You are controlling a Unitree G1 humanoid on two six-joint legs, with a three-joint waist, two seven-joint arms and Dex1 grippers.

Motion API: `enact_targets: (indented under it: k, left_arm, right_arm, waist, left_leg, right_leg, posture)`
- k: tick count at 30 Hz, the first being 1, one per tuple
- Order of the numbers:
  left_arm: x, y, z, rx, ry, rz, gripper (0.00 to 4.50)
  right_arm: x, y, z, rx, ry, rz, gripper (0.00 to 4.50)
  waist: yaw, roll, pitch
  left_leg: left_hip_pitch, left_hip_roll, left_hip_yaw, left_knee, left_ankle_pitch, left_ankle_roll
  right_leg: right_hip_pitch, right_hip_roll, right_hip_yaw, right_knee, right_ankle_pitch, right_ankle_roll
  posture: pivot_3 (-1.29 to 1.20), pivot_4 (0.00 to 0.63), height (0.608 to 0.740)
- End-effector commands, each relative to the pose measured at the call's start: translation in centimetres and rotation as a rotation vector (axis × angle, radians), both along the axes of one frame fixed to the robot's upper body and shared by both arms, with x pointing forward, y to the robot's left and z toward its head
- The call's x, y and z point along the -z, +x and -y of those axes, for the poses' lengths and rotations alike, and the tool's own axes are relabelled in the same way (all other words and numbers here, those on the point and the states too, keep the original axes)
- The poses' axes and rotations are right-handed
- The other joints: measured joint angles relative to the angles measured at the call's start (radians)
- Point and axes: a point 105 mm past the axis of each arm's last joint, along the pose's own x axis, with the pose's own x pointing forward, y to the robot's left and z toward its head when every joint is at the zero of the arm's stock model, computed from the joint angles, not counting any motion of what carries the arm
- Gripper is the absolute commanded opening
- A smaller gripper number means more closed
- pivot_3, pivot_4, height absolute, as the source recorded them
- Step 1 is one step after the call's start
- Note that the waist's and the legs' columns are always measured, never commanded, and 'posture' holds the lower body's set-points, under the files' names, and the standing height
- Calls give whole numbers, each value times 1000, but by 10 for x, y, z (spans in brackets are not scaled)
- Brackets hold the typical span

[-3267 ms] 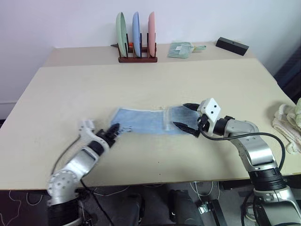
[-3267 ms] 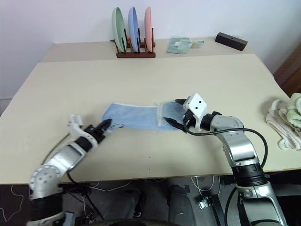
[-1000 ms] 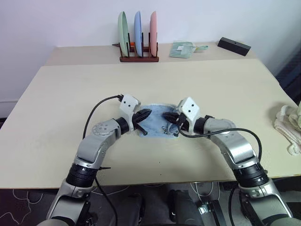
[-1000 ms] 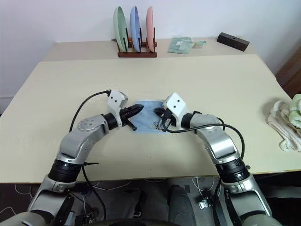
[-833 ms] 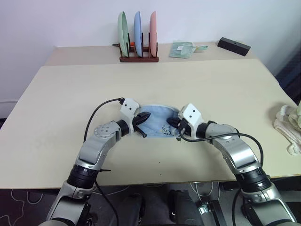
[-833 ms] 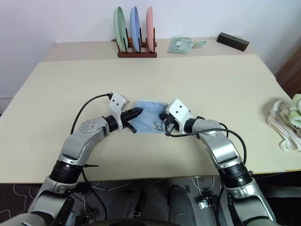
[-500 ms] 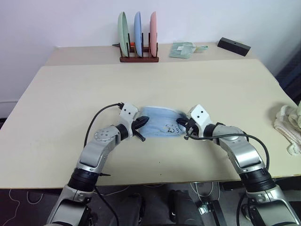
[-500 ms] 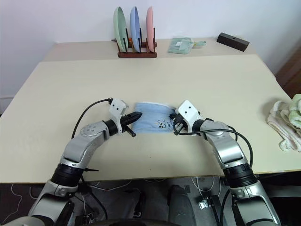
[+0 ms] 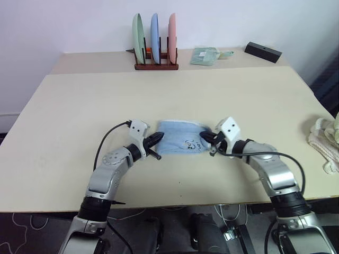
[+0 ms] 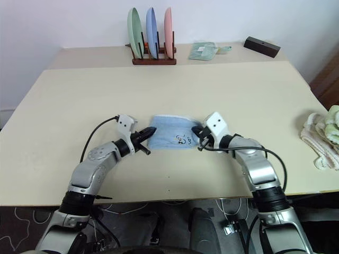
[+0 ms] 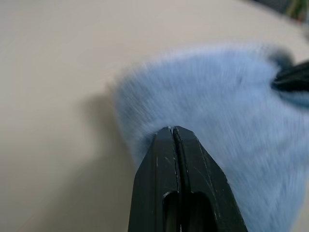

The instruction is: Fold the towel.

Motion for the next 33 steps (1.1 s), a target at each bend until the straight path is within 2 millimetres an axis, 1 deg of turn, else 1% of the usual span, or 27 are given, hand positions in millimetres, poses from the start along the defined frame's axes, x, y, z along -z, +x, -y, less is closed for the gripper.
enact_targets:
  k: [1,3,5,6,7,10,12,15,18,22,25,26,28,31,33]
  left_arm:
    - [-39,-6,-27,-40,27,152,0]
    - [-38,-11,-35,-25,75,151,0]
    - [-33,-16,-40,8,127,136,0]
    - [-30,-20,-41,26,149,128,0]
    - [-28,-22,-42,42,163,122,0]
    - [-24,-28,-43,63,168,103,0]
    - [-21,-30,-43,65,171,97,0]
    - [-19,-33,-42,67,164,89,0]
    - [-19,-34,-39,68,149,83,0]
    - [-18,-37,-34,84,139,78,0]
    - [-18,-39,-32,94,138,77,0]
    - [-19,-40,-32,98,136,79,0]
    - [-21,-43,-31,107,122,82,0]
    - [-22,-45,-32,111,118,82,0]
    - [-21,-47,-32,115,118,80,0]
  right_arm:
    - [-40,-10,10,-34,180,-53,1696]
    - [-39,-15,12,-34,235,-132,2738]
    - [-26,-17,13,-6,253,-239,3714]
    - [-18,-15,14,36,277,-303,4142]
    - [-11,-14,15,71,303,-364,4415]
    - [8,-17,5,89,302,-458,4415]
    - [14,-16,0,106,310,-488,4415]
    - [12,-11,-9,111,385,-526,4415]
    - [14,-11,-24,89,397,-567,4415]
    - [21,-9,-47,82,413,-630,4415]
    - [28,-5,-52,110,400,-651,4415]
    - [29,-4,-53,123,413,-658,4192]
    - [27,-2,-54,127,459,-669,3521]
    - [21,0,-53,136,520,-676,2046]
    - [16,1,-46,149,543,-663,1032]
  waist:
    - [0,0,0]
    - [-1,0,0]
    - [-1,0,0]
    - [0,0,0]
    - [0,0,0]
    - [2,0,0]
    - [2,0,0]
    - [0,0,0]
    - [-2,1,0]
    - [-3,1,0]
    - [-3,1,0]
    - [-3,1,0]
    - [-3,1,-1]
    - [-3,1,-1]
    - [-3,1,-1]
  left_leg:
    - [0,0,0,0,0,0]
    - [0,1,0,0,0,0]
    - [0,2,0,-1,-2,3]
    - [0,2,0,-1,-2,4]
    - [0,2,0,-1,-3,5]
    - [0,1,0,-1,-3,5]
    - [0,1,0,0,-3,5]
    - [0,1,0,0,-3,5]
    - [0,1,0,-1,-3,4]
    - [0,2,0,-1,-2,4]
    - [0,1,0,-1,-2,4]
    - [0,1,0,-1,-2,4]
    - [0,1,0,-1,-2,4]
    - [0,1,0,-1,-2,3]
    - [0,1,0,-1,-2,3]
  right_leg:
    - [0,0,0,0,0,0]
    - [0,0,0,0,0,0]
    - [0,0,0,0,0,0]
    - [0,0,0,-1,0,0]
    - [0,0,0,-1,0,0]
    - [0,-1,1,0,0,0]
    - [0,-1,1,0,0,0]
    - [0,-1,1,0,0,0]
    - [0,-1,1,0,0,0]
    - [0,0,1,0,0,0]
    - [0,0,1,0,0,0]
    - [0,0,0,0,0,0]
    - [0,0,0,0,0,0]
    - [-1,0,0,0,0,0]
    - [-1,0,0,0,0,0]
  posture:
    - [0,150,740]
    - [0,150,740]
    - [0,150,740]
    - [0,150,740]
    - [0,150,740]
    - [0,150,740]
    - [0,150,740]
    - [0,150,740]
    - [0,150,740]
    - [0,150,740]
    - [0,150,740]
    - [0,150,740]
    - [0,150,740]
    - [0,150,740]
    - [0,150,740]
